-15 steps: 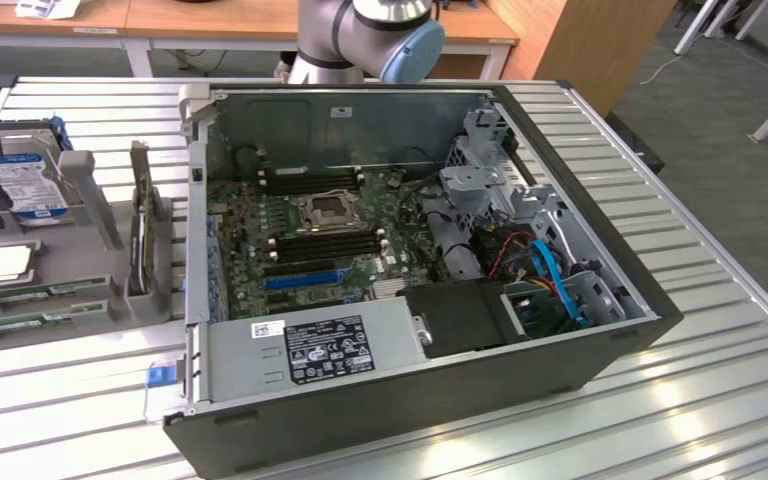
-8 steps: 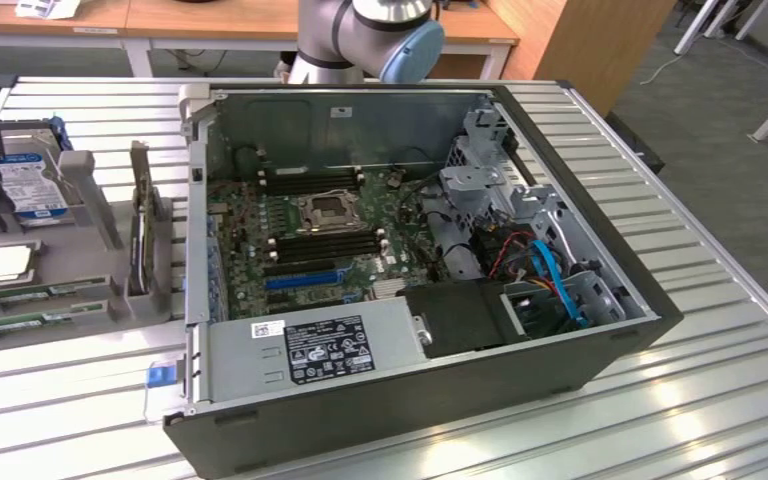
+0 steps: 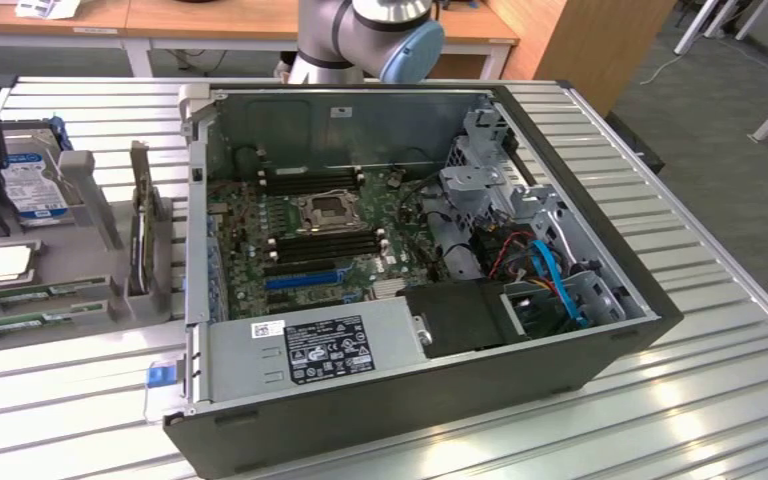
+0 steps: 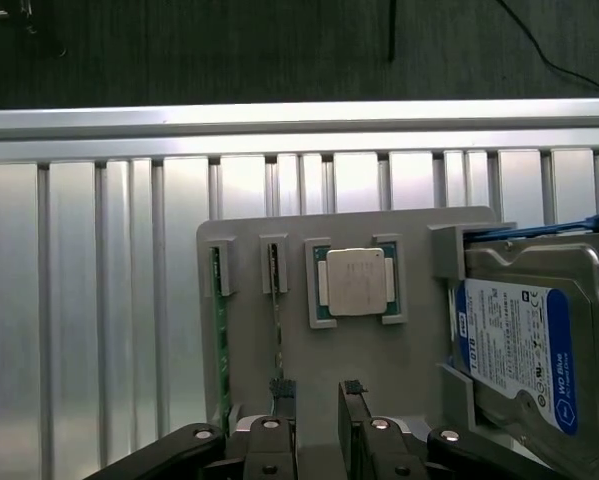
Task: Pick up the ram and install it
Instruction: 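Pick up the ram and move it above insertion slot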
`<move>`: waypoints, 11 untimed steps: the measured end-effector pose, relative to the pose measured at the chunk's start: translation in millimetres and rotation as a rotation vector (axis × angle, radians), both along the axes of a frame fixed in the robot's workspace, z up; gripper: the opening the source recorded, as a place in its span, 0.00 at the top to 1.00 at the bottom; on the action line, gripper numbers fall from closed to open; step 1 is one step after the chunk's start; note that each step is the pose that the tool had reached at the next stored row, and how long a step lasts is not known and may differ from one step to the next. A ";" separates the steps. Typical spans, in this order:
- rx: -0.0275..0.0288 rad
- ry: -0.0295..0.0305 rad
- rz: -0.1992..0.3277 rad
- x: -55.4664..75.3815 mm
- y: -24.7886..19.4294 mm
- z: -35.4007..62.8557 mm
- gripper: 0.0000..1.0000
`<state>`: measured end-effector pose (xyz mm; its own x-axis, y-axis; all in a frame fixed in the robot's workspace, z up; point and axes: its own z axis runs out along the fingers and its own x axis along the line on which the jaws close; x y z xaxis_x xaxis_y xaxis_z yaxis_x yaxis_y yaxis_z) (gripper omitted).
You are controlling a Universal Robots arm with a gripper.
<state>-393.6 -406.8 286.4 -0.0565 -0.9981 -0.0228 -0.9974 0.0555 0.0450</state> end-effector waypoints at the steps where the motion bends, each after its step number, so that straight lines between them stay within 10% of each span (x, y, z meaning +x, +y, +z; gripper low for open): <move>1: -0.0001 0.0000 0.000 0.0 0.0 -0.8 0.69; 11: 0.0000 0.0000 0.000 0.0 0.0 -8.8 0.69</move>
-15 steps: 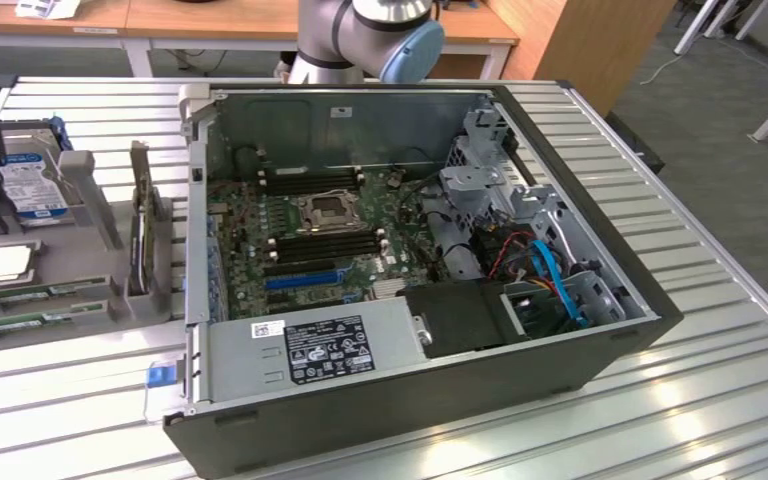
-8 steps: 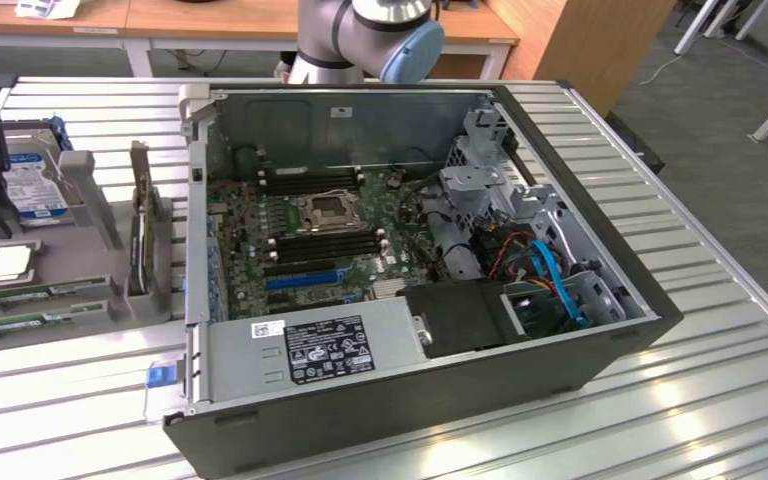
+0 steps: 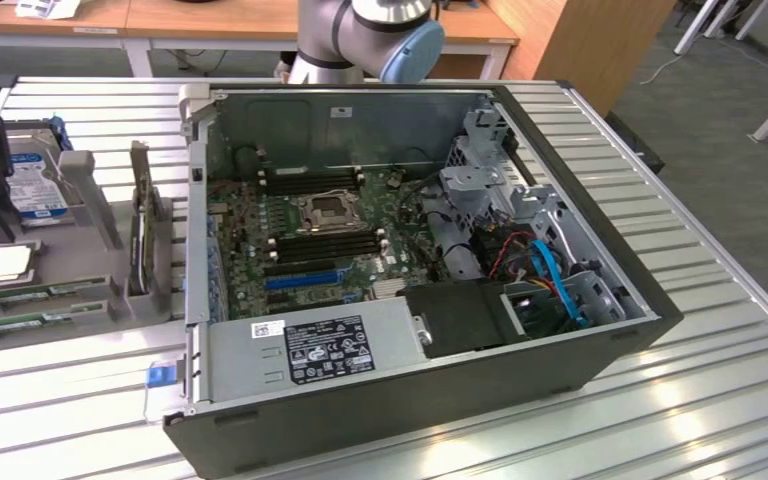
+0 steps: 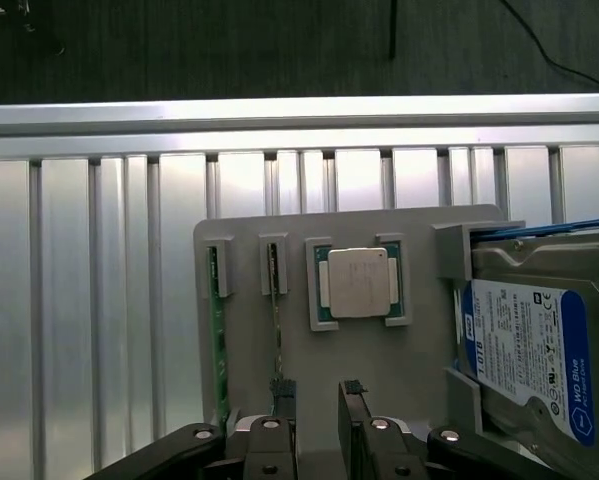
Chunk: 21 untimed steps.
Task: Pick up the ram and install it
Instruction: 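Pick up the ram and move it above insertion slot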
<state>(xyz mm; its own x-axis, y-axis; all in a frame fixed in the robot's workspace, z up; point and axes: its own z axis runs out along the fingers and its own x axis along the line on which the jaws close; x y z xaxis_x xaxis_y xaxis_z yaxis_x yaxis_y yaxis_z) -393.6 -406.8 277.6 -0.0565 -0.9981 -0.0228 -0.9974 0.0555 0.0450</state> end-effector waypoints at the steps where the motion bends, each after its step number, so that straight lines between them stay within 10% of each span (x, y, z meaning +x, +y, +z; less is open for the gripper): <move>1: 0.0000 0.0001 0.000 0.0 0.0 -0.7 0.69; 21: 0.0000 0.0000 0.000 0.0 0.0 -15.6 0.69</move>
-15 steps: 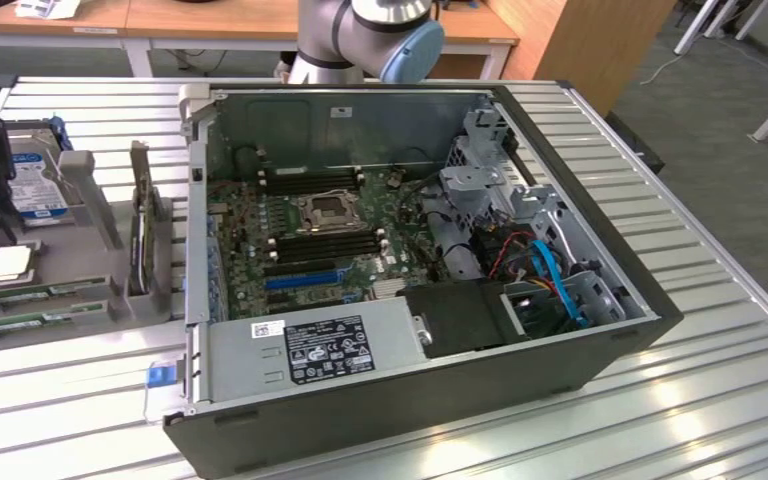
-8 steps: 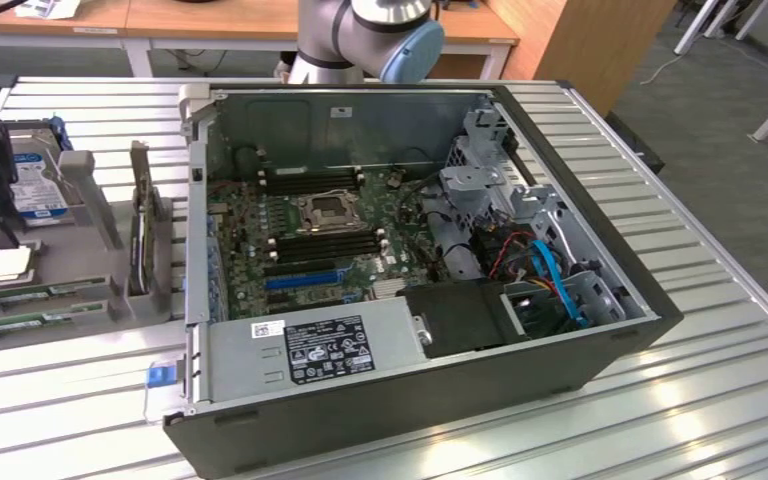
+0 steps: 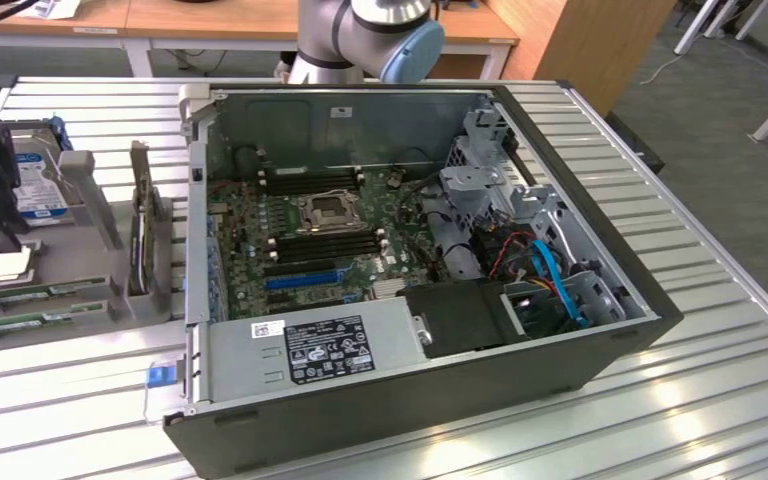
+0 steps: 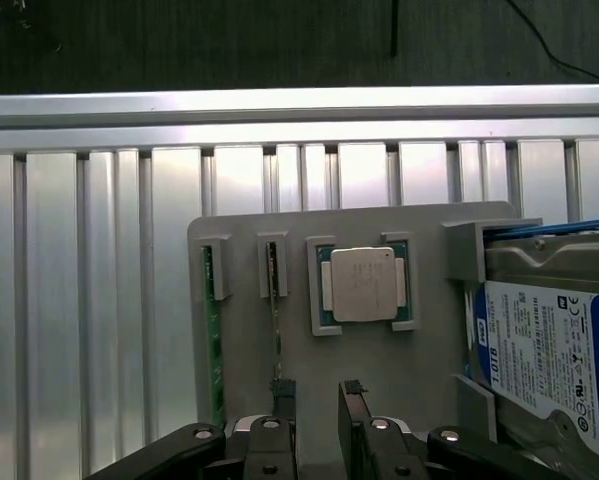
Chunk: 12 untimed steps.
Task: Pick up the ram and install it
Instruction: 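Pick up the ram and move it above insertion slot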
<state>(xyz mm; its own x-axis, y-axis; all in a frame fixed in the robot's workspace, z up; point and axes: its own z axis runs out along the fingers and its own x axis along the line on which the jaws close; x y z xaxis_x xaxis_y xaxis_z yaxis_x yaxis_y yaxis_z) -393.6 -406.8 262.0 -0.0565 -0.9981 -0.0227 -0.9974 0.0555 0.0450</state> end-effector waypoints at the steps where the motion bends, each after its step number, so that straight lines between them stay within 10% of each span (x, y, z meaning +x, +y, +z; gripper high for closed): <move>1: 0.0000 0.0000 0.000 0.0 0.0 -0.7 0.69; 12: 0.0000 0.0000 0.000 0.0 0.0 -8.6 0.69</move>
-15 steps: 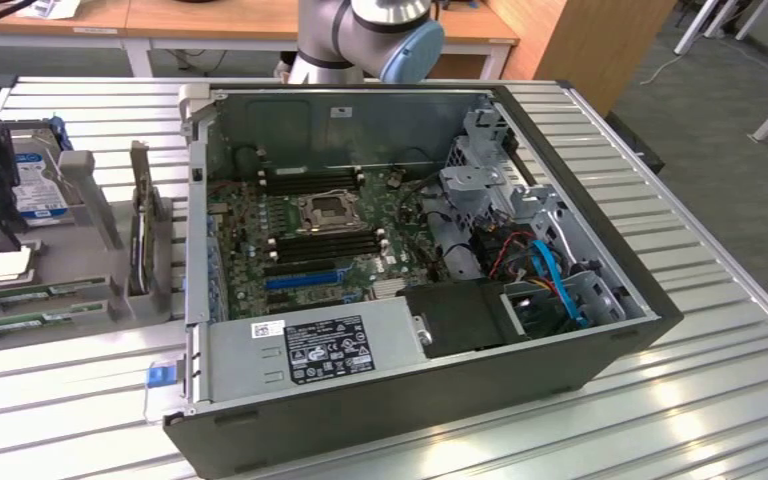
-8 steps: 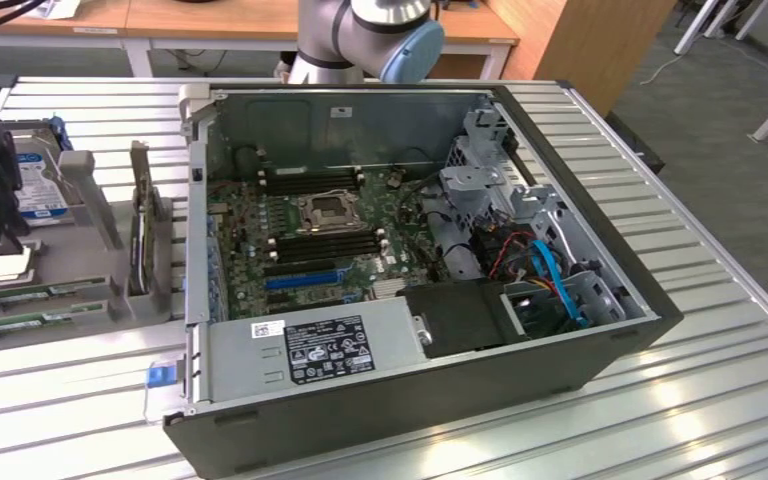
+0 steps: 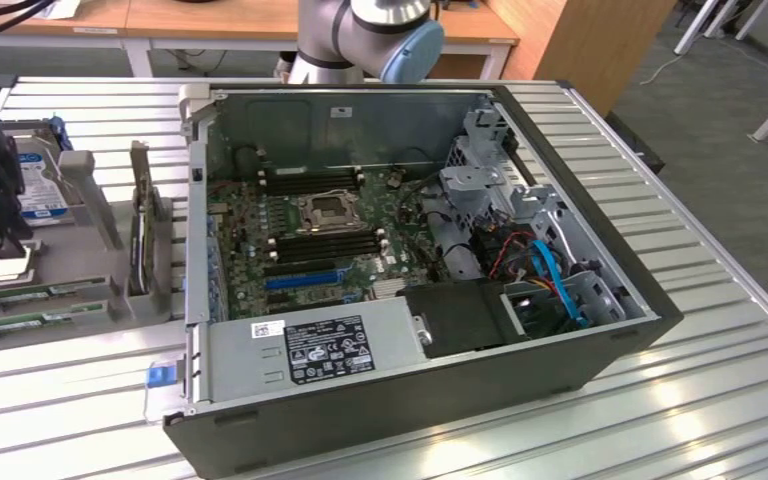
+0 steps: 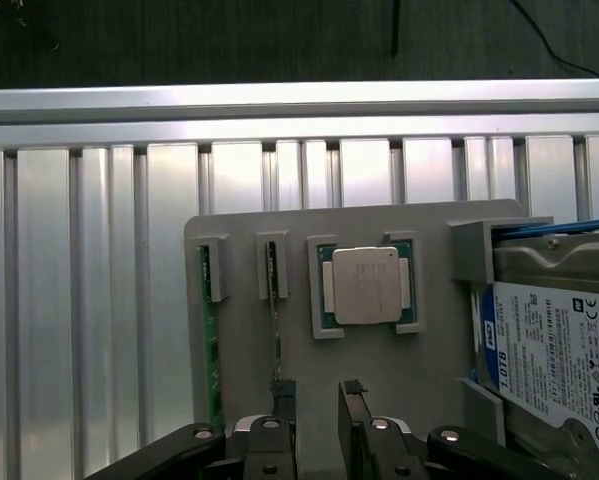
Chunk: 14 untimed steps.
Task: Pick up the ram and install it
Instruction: 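Pick up the ram and move it above insertion slot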
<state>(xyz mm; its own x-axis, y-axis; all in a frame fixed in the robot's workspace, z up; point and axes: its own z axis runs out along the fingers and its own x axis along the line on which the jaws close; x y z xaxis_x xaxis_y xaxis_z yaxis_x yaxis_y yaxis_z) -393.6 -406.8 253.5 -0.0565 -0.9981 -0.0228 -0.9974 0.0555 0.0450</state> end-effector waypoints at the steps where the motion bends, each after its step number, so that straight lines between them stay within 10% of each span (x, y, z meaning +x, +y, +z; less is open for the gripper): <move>1: 0.0000 0.0000 0.000 0.0 0.0 -0.7 0.69; 14: -0.0001 0.0000 0.000 0.0 0.0 -6.9 0.69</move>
<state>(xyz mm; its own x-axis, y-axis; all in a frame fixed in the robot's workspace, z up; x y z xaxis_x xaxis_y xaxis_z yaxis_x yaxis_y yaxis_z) -393.6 -406.8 246.6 -0.0566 -0.9981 -0.0227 -0.9974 0.0555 0.0450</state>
